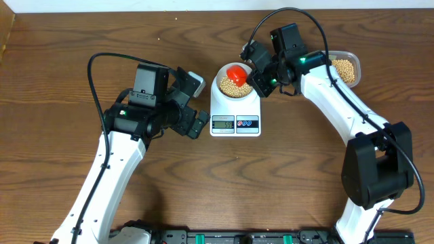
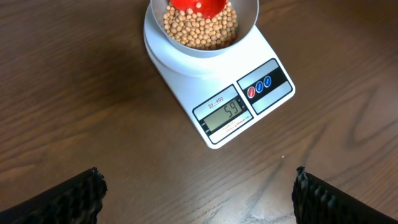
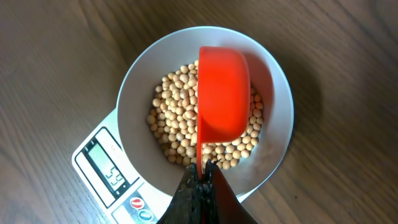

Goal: Scoop item into bowl and weigh 50g on scale

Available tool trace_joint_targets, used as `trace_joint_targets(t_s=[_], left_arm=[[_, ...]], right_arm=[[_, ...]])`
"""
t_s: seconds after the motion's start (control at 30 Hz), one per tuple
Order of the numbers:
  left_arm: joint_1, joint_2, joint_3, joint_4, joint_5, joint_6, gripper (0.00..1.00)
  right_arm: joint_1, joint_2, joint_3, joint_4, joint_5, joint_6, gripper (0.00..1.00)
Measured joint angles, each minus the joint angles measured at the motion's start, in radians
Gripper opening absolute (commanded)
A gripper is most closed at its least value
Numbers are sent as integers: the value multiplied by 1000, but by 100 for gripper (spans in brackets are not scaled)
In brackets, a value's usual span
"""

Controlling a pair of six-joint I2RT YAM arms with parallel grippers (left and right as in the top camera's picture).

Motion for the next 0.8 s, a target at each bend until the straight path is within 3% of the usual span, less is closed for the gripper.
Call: trace_joint_targets(t_s=[0.5, 0.8], left_arm=[[0, 0, 0, 0, 0, 0, 98], [0, 0, 0, 0, 0, 0, 98]], right_arm=[[-6, 0, 0, 1, -64, 31, 1], [-81, 0, 0, 2, -175, 67, 1]])
